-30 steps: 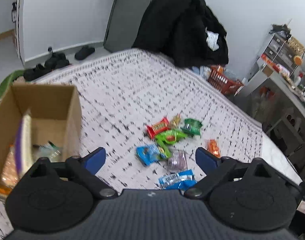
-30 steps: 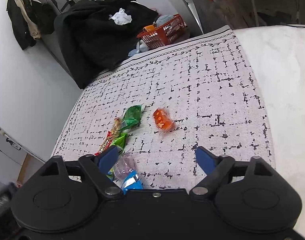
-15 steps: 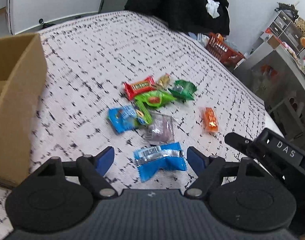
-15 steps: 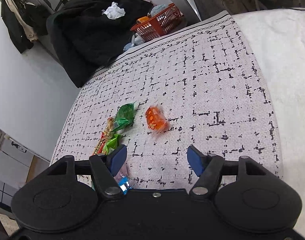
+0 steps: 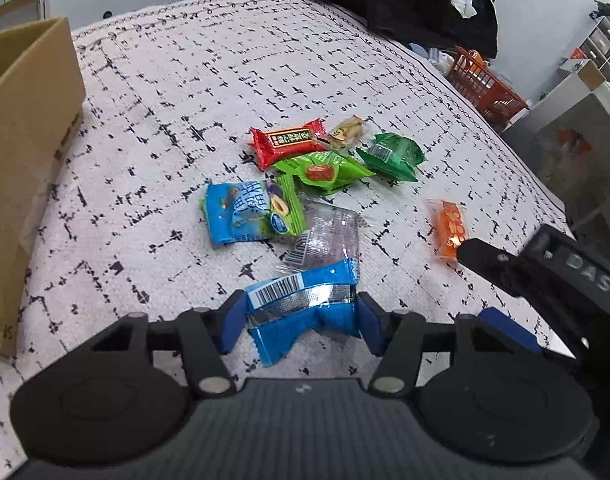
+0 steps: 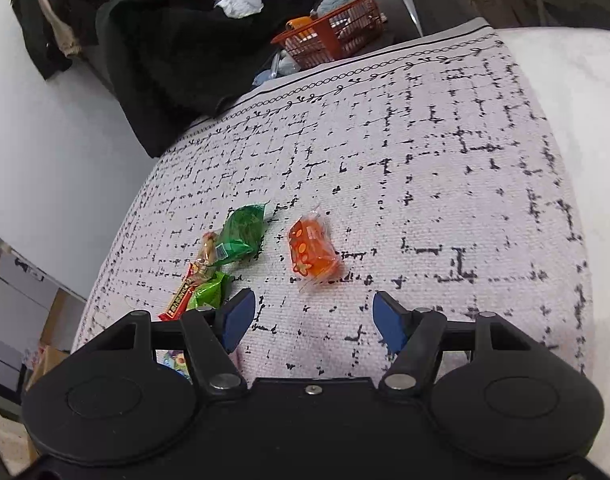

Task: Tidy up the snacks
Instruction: 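Close the left tool on the blue packet while the right tool grips the orange candy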

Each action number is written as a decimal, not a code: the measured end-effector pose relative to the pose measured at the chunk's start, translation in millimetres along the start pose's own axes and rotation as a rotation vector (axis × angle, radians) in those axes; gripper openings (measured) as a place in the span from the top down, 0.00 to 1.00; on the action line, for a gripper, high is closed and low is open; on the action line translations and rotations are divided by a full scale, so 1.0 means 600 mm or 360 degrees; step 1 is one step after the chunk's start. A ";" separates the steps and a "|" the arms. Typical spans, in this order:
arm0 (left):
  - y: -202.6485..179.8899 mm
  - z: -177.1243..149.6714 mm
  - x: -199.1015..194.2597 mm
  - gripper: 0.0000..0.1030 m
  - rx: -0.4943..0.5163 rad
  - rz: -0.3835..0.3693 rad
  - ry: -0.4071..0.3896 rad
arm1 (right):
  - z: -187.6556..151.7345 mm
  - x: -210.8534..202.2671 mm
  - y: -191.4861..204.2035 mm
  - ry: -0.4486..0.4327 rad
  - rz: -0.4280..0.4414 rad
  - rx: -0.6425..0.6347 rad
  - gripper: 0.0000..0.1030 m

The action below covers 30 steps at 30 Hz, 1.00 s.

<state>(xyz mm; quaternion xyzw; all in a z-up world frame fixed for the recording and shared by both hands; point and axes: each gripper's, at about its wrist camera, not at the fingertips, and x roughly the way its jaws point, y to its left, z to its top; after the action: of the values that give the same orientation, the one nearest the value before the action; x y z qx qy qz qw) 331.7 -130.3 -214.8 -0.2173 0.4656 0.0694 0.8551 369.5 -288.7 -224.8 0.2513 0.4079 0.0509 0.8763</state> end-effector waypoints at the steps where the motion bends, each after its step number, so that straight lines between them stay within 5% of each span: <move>1: -0.001 0.001 -0.001 0.64 -0.0006 0.0006 0.0006 | 0.002 0.004 0.001 0.0001 -0.0006 -0.0010 0.38; 13: 0.025 0.027 -0.029 0.64 -0.0122 0.0058 -0.0093 | 0.028 0.061 0.027 -0.0022 -0.0086 -0.0187 0.45; 18: 0.033 0.043 -0.034 0.64 -0.0116 0.0099 -0.0125 | 0.022 0.069 0.041 -0.0027 -0.0202 -0.0332 0.68; 30: 0.064 0.076 -0.097 0.64 -0.0045 0.0077 -0.0188 | -0.003 0.041 0.069 0.0044 -0.0153 -0.0299 0.75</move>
<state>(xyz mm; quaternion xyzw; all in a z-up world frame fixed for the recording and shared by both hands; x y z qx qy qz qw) 321.6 -71.2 -157.0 -0.2136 0.4184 0.1093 0.8760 389.1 -245.0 -222.6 0.1475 0.4249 0.0503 0.8917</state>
